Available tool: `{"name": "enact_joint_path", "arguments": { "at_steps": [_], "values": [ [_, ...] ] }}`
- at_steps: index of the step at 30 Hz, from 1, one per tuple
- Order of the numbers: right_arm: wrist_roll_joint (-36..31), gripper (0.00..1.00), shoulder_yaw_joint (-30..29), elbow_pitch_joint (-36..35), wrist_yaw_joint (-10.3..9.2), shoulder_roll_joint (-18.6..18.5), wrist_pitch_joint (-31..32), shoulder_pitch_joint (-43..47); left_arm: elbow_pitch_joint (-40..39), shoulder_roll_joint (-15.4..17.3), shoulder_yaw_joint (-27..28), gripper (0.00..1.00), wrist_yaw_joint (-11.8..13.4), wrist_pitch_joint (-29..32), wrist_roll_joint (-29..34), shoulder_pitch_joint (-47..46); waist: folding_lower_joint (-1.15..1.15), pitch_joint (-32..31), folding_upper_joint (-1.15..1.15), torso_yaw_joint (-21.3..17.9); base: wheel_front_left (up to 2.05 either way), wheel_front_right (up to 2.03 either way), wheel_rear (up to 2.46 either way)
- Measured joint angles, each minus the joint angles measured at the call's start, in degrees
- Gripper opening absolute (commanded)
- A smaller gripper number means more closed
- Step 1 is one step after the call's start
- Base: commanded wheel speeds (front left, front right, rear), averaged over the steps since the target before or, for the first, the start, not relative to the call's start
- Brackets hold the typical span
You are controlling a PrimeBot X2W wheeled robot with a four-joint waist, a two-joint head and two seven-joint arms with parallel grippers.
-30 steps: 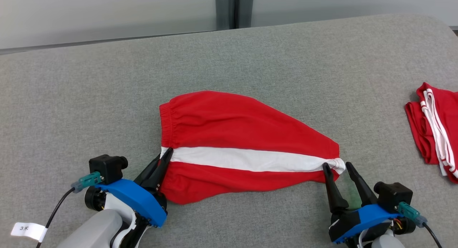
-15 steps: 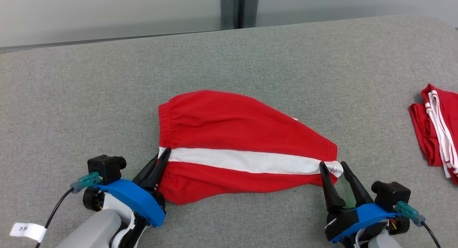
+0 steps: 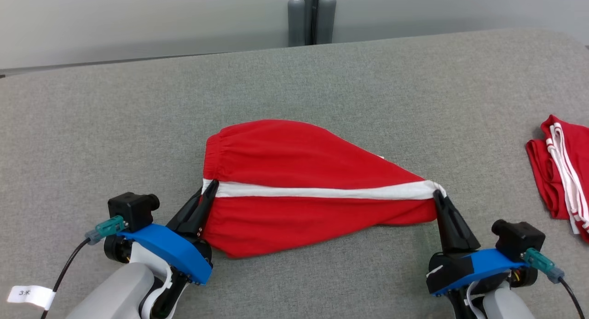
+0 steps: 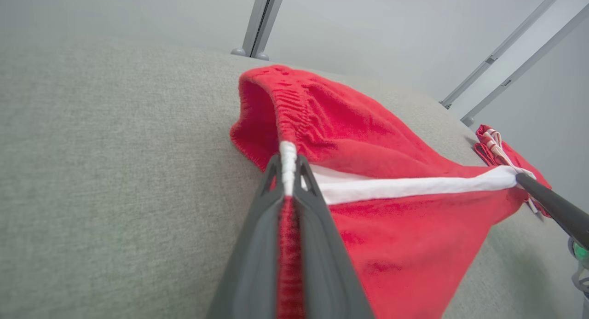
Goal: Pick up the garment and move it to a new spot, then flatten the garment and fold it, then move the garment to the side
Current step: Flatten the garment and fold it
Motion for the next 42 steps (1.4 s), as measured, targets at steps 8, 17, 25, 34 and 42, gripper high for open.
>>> {"name": "enact_joint_path", "arguments": {
  "at_steps": [8,17,25,34,42],
  "values": [
    [-1.3,0.00,-2.5,-8.5,0.00,0.0,0.0,-2.7,-8.1,1.9,2.5,0.00,0.0,0.0,3.4,-1.0,0.00,-5.4,0.00,1.0,0.00,0.00,0.00],
    [-4.0,0.00,-4.2,-15.6,0.00,0.0,0.0,-9.9,-20.7,8.7,5.3,0.00,0.0,3.6,-1.3,-9.6,-0.02,-12.3,0.00,2.2,0.00,0.00,0.00],
    [-7.4,0.00,-4.7,-18.1,0.00,0.0,0.5,-16.2,-26.9,11.5,9.7,0.00,2.5,9.1,-8.3,-12.5,-0.02,-12.4,0.00,2.2,0.00,0.00,0.00],
    [-15.0,0.00,-3.4,-9.8,0.00,0.0,1.8,-29.0,-20.5,10.2,11.3,0.00,1.5,8.4,-7.2,-19.6,0.01,-4.6,0.00,1.5,0.00,0.00,0.00],
    [-19.7,0.00,-5.7,-2.9,0.00,0.0,0.3,-44.4,-12.2,5.4,10.7,0.00,0.4,1.6,-2.1,-30.4,0.01,1.9,0.00,1.8,0.00,0.00,0.00]
  ]
}}
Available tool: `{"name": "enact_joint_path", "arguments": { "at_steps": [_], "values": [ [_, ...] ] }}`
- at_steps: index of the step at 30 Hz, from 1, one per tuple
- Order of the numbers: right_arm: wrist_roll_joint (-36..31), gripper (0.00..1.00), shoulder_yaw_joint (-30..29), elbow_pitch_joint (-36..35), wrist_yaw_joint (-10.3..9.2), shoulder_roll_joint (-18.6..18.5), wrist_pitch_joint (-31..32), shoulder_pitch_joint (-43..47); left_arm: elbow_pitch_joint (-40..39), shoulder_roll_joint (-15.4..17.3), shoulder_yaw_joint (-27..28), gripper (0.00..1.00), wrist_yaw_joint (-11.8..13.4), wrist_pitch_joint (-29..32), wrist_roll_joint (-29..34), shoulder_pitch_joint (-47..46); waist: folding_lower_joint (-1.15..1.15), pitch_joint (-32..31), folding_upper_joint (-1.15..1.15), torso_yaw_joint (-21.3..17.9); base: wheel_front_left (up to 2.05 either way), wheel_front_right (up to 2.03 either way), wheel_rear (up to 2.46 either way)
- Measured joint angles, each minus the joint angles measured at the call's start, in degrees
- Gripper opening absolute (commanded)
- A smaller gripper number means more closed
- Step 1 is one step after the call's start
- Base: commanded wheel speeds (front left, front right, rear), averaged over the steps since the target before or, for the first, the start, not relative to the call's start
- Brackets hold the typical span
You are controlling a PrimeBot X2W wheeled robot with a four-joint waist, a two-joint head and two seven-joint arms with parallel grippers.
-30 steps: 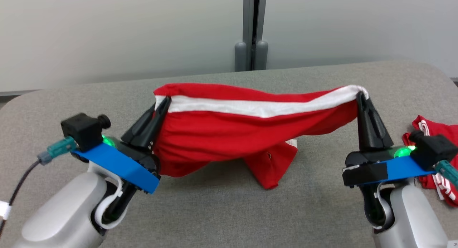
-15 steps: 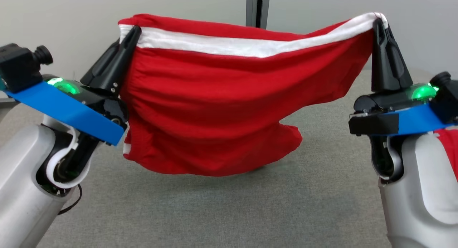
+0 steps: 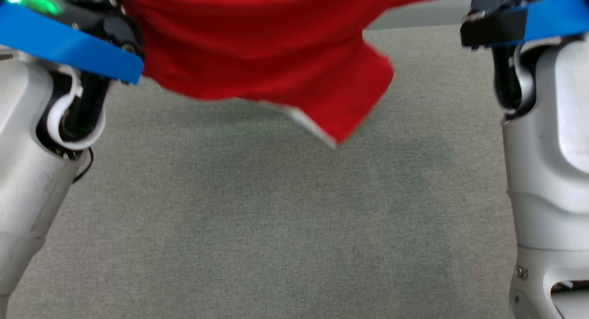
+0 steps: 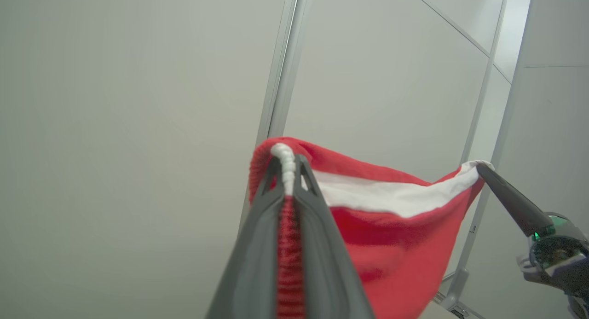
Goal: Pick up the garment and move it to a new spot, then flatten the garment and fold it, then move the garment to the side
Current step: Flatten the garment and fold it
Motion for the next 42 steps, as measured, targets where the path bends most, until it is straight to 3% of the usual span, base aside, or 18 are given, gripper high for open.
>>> {"name": "enact_joint_path", "arguments": {
  "at_steps": [5,8,13,20,29,36,42],
  "values": [
    [0.6,0.00,-0.5,-2.8,0.00,0.1,-0.2,-1.4,-0.4,-0.8,0.8,0.00,-0.1,-1.5,0.5,-0.8,0.00,1.3,0.00,0.3,0.00,0.00,0.00],
    [2.1,0.00,-0.6,-5.5,0.00,0.0,-0.2,2.2,-2.0,-1.3,2.6,0.00,-0.1,-1.6,0.2,3.5,0.00,1.0,0.00,0.3,0.00,0.00,0.00],
    [5.4,0.00,0.5,-9.3,0.01,0.1,-0.2,15.5,-2.2,-3.1,3.3,0.00,-0.3,-1.7,-0.4,18.2,-0.01,-1.1,0.00,0.5,0.00,0.00,0.00],
    [10.2,0.00,-0.4,-10.3,0.02,0.1,-0.2,37.8,0.2,-8.7,2.8,0.00,-0.3,-1.6,-1.8,40.1,-0.02,-5.2,0.00,1.3,0.00,0.00,0.00],
    [15.3,0.00,-3.8,-14.5,0.05,0.2,-0.1,55.5,-1.9,-11.7,1.9,0.00,-0.4,-1.6,-0.9,54.7,-0.04,-10.3,0.00,1.9,0.00,0.00,0.00],
    [14.9,0.00,-5.2,-18.3,0.05,0.2,-0.1,58.8,-4.5,-11.1,0.0,0.00,-0.5,-1.6,-0.3,57.2,-0.03,-11.1,0.00,2.2,0.00,0.00,0.00],
    [11.7,0.00,-4.3,-17.0,0.03,0.1,-0.2,53.0,-5.4,-10.7,-1.0,0.00,-0.4,-1.7,-1.0,52.6,-0.02,-8.4,0.00,3.2,0.00,0.00,0.00]
  ]
}}
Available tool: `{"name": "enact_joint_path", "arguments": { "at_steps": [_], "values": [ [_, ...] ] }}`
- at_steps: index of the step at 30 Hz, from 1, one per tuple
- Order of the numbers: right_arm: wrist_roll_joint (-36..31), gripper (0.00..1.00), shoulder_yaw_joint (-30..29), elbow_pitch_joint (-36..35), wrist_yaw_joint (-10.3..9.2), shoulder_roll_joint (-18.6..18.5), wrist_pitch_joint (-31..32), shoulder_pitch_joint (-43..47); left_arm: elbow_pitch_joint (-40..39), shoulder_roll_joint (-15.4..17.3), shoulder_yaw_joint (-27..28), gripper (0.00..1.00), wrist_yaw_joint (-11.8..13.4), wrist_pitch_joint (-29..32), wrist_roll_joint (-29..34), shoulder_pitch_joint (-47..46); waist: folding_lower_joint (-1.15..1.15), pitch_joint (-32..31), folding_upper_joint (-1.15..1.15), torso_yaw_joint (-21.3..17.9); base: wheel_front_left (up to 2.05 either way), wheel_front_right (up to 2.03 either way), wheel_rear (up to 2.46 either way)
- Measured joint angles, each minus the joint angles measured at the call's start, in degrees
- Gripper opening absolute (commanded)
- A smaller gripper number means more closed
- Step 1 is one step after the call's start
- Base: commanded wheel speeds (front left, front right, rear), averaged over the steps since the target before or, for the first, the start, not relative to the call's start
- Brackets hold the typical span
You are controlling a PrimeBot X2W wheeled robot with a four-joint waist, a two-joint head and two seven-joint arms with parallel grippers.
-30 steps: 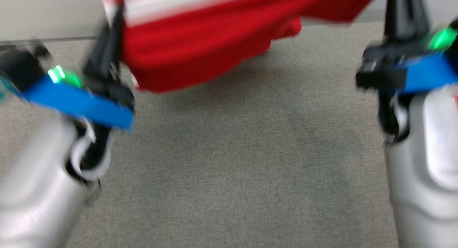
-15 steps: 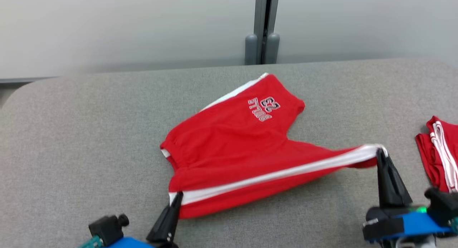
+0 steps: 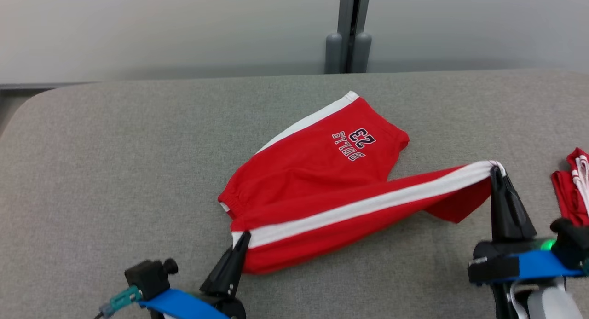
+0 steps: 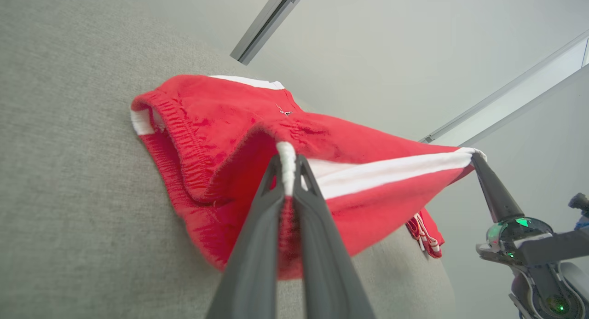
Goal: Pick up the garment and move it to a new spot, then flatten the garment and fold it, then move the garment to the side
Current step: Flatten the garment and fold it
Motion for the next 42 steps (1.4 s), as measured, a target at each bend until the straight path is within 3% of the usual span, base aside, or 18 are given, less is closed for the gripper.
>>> {"name": "enact_joint_path", "arguments": {
  "at_steps": [16,26,27,28,29,42],
  "values": [
    [-17.4,0.00,-0.9,24.4,-0.02,0.0,3.8,-38.8,0.9,-2.5,-0.4,0.00,0.0,0.0,-8.9,-21.7,0.02,15.9,0.00,6.5,0.00,0.00,0.00],
    [-26.4,0.00,-5.5,35.5,-0.02,-0.1,2.4,-50.4,3.2,-4.4,-0.1,0.00,0.0,0.0,-10.4,-25.6,0.02,22.4,0.00,10.2,0.00,0.00,0.00],
    [-26.5,0.14,-6.0,36.4,-0.02,0.0,2.2,-50.8,3.5,-4.6,0.0,0.00,0.0,0.0,-10.4,-25.6,0.02,22.7,0.00,10.4,0.00,0.00,0.00],
    [-26.6,0.98,-6.3,37.4,-0.02,0.0,2.0,-51.1,3.8,-4.9,0.4,0.47,0.0,0.0,-10.5,-25.6,0.02,22.9,0.00,10.6,0.00,0.00,0.00],
    [-26.8,1.00,-6.3,38.4,-0.02,0.0,1.7,-51.2,4.1,-5.0,0.6,1.00,0.0,-0.1,-10.6,-25.6,0.02,23.0,0.00,10.6,0.00,0.00,0.00],
    [-28.4,1.00,-9.6,43.1,-0.02,-0.1,0.4,-47.2,6.8,-5.9,6.5,1.00,0.0,-0.1,-6.2,-19.3,0.00,20.4,0.00,9.8,0.00,0.00,0.00]
  ]
}}
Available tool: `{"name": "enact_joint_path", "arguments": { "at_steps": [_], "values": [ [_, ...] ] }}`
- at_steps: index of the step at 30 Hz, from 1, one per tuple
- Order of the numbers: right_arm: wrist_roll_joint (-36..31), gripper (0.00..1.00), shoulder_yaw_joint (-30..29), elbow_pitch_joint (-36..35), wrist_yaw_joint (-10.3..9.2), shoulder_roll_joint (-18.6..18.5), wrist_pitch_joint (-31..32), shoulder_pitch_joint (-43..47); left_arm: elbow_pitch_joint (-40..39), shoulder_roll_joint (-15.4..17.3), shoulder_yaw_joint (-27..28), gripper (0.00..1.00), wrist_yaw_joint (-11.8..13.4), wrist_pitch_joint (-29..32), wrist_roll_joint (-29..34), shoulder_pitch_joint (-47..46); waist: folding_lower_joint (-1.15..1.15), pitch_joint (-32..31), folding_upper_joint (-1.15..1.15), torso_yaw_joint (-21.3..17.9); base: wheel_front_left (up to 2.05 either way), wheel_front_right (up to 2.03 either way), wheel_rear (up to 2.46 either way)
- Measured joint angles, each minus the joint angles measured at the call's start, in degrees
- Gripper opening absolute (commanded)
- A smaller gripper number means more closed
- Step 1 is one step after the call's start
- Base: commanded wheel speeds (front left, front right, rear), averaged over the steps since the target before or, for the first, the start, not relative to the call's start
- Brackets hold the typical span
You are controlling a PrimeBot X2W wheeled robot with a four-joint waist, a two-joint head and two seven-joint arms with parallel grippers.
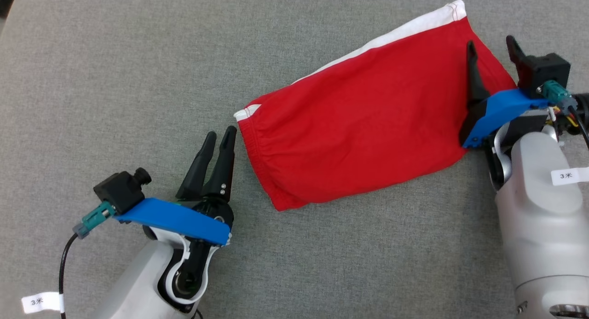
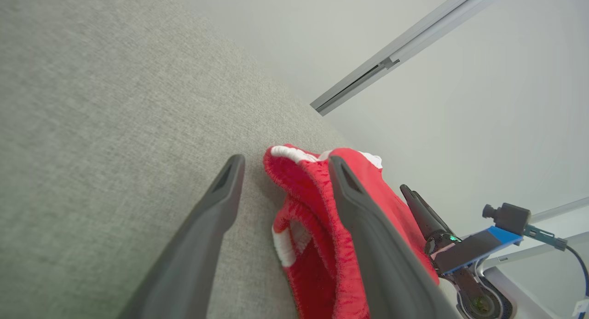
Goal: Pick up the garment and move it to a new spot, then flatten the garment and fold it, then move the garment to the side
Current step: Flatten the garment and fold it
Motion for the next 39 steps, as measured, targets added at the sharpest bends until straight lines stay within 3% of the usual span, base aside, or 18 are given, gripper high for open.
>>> {"name": "enact_joint_path", "arguments": {
  "at_steps": [7,8,9,10,24,34,39],
  "values": [
    [2.1,1.00,-0.3,5.8,-0.01,-0.1,6.8,2.6,1.3,0.0,4.2,1.00,0.0,0.0,5.5,3.1,-0.01,-2.1,0.00,-0.3,0.00,0.00,0.00],
    [3.2,0.93,0.1,6.8,-0.01,-0.1,7.7,2.6,1.6,-0.1,4.8,1.00,0.1,0.0,6.2,3.4,-0.01,-2.5,0.00,-0.3,0.00,0.00,0.00],
    [4.3,0.25,0.5,7.6,-0.01,-0.2,8.2,2.6,1.9,-0.1,5.1,1.00,0.1,0.0,7.0,3.7,-0.01,-2.8,0.00,-0.4,0.00,0.00,0.00],
    [4.9,0.00,1.1,8.3,-0.02,-0.3,8.4,2.6,2.1,-0.3,5.6,1.00,0.1,0.0,7.8,4.0,-0.01,-3.2,0.00,-0.5,0.00,0.00,0.00],
    [18.5,0.00,0.4,10.4,0.00,0.0,-0.2,16.6,6.4,-2.9,14.4,1.00,0.1,0.0,26.5,14.2,-0.01,-14.9,0.00,-2.9,0.00,0.00,0.00],
    [25.1,0.00,2.0,2.7,0.00,0.0,-0.4,29.4,6.7,-5.5,15.8,1.00,0.1,0.0,31.0,20.9,-0.01,-21.4,0.00,-5.4,0.00,0.00,0.00],
    [24.7,0.00,1.9,0.6,-0.01,0.0,-0.4,31.6,6.9,-5.8,15.6,1.00,0.1,0.0,31.4,21.7,0.00,-21.9,0.00,-5.1,0.00,0.00,0.00]
  ]
}}
